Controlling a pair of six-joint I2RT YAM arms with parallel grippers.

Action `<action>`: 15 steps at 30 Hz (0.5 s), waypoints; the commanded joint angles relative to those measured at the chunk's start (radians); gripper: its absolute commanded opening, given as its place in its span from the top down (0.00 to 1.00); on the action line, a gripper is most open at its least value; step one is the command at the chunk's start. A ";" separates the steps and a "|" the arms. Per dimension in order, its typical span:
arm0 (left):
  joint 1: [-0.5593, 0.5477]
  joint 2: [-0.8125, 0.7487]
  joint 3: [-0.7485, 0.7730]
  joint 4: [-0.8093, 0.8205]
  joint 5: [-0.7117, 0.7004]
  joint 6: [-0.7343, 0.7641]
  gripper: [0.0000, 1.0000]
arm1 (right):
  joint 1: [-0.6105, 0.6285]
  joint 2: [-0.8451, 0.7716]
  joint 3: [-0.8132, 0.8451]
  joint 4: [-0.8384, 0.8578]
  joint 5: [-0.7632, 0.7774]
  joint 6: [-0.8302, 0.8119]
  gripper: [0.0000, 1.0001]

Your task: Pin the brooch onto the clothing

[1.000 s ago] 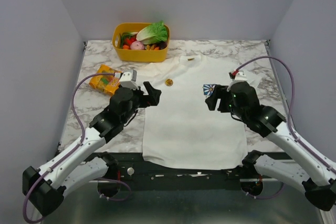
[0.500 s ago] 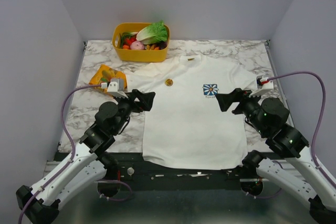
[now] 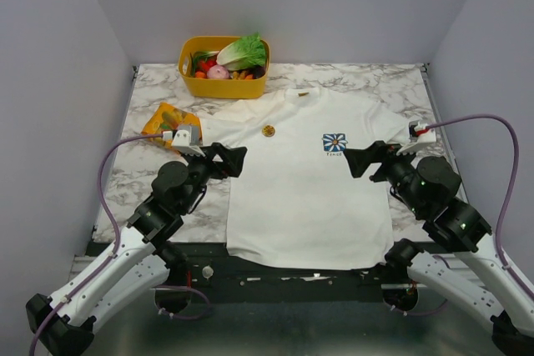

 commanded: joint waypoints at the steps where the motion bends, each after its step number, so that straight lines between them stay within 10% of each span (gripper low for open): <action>1: -0.005 0.002 0.010 0.012 0.002 0.019 0.01 | 0.008 -0.022 -0.009 0.024 0.026 -0.017 0.00; 15: -0.005 0.023 0.005 0.026 0.017 0.023 0.01 | 0.008 -0.022 -0.026 0.015 0.007 -0.021 0.00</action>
